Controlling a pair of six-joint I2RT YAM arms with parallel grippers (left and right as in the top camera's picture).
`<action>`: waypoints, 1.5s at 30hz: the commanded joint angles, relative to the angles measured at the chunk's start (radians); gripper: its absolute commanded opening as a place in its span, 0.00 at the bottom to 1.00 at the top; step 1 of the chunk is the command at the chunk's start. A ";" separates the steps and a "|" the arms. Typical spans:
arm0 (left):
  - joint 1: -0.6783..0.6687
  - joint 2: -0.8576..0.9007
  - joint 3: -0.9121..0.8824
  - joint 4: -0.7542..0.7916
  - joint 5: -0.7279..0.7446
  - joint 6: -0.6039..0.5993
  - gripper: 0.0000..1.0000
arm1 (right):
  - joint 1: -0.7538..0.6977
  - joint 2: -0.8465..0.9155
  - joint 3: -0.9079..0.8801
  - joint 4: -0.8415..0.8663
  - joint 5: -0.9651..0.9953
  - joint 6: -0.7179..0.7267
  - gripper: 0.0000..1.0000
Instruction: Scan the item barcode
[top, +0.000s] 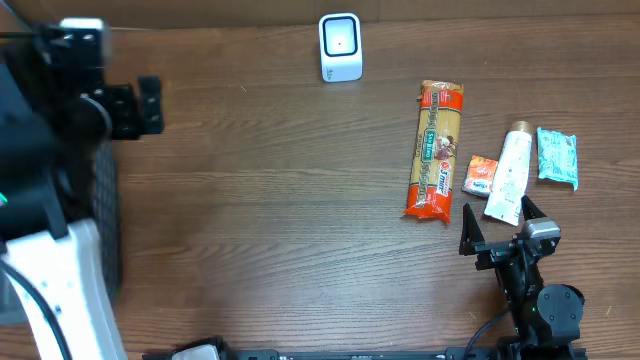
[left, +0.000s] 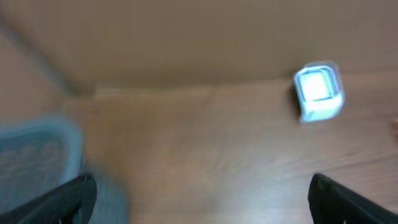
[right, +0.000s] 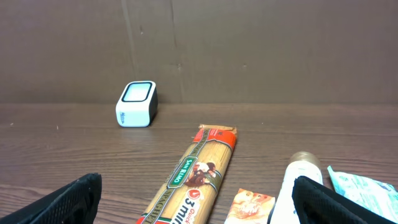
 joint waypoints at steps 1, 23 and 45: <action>-0.105 -0.169 -0.289 0.254 0.082 0.014 1.00 | -0.004 -0.012 -0.011 0.004 0.006 0.006 1.00; -0.235 -1.024 -1.577 1.096 0.060 0.105 1.00 | -0.004 -0.012 -0.011 0.004 0.006 0.006 1.00; -0.259 -1.337 -1.779 0.961 -0.047 0.048 1.00 | -0.004 -0.012 -0.011 0.004 0.006 0.006 1.00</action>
